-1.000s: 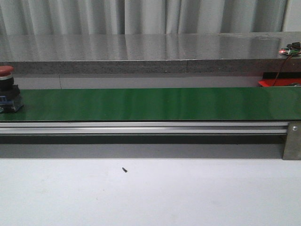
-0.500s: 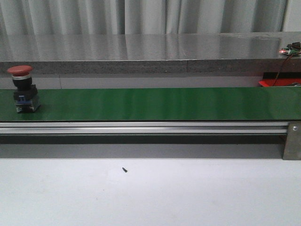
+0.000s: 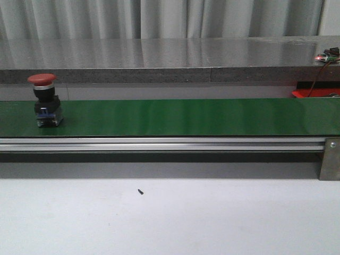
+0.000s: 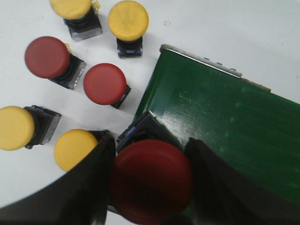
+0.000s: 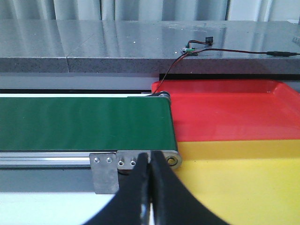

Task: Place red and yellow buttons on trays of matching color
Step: 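Set the red button on the green belt and open the left gripper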

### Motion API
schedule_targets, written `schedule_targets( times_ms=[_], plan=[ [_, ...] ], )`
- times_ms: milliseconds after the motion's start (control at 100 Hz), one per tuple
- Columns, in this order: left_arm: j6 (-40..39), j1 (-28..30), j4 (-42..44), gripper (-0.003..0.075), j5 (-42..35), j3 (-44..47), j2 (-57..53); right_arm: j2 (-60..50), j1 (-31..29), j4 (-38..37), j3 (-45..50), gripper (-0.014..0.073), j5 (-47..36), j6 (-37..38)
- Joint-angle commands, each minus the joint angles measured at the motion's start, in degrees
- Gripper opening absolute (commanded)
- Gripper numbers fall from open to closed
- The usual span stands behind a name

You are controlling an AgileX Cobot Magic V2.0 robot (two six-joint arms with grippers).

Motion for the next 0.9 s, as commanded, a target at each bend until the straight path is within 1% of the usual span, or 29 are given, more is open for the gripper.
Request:
schedule_targets(
  times_ms=[0,220,290,360,410,460,510,540,640,780,830,890],
  plan=[
    [-0.3,-1.2,-0.5,0.023,-2.2,-2.0,-1.8,-1.1,0.0,0.0,-1.0,-0.006,-4.3,-0.3],
    [-0.3,-2.2,-0.6,0.023,-1.7,-2.0,1.2,-1.1,0.0,0.0,-1.0,-0.006,-4.3,-0.3],
    [-0.3,-2.2,-0.6,0.0242,-1.7,-2.0,1.4,-1.1,0.0,0.0,-1.0,-0.006,-4.3,-0.3],
    [-0.1,-2.2,-0.9,0.0301,-1.7,-2.0,1.4,-1.1,0.0,0.0,-1.0,-0.006,-4.3,-0.3],
    [1.4,-2.2,-2.3,0.0376,-1.3,-2.4,1.4,-1.1,0.0,0.0,-1.0,-0.006,-4.3,-0.3],
    [1.7,-2.2,-3.4,0.0473,-0.8,-2.7,1.4,-1.1,0.0,0.0,-1.0,-0.006,-4.3,-0.3],
    [1.7,-2.4,-4.4,0.0534,-0.2,-3.1,1.3,-1.1,0.0,0.0,-1.0,-0.006,-4.3,-0.3],
    [1.7,-2.4,-4.5,0.0549,-0.1,-3.3,1.1,-1.1,0.0,0.0,-1.0,-0.006,-4.3,-0.3],
    [1.7,-3.1,-4.8,0.0545,0.1,-3.4,-0.4,-1.1,0.0,0.0,-1.0,-0.006,-4.3,-0.3],
    [4.4,-4.9,-6.4,0.0538,2.1,-3.3,-3.2,-1.1,0.0,0.0,-1.0,-0.006,-4.3,-0.3],
    [4.8,-5.8,-6.4,0.0507,2.3,-2.7,-4.5,-1.1,0.0,0.0,-1.0,-0.006,-4.3,-0.3],
    [5.4,-6.9,-6.4,0.0433,1.9,-1.0,-6.1,-1.1,0.0,0.0,-1.0,-0.006,-4.3,-0.3]
  ],
)
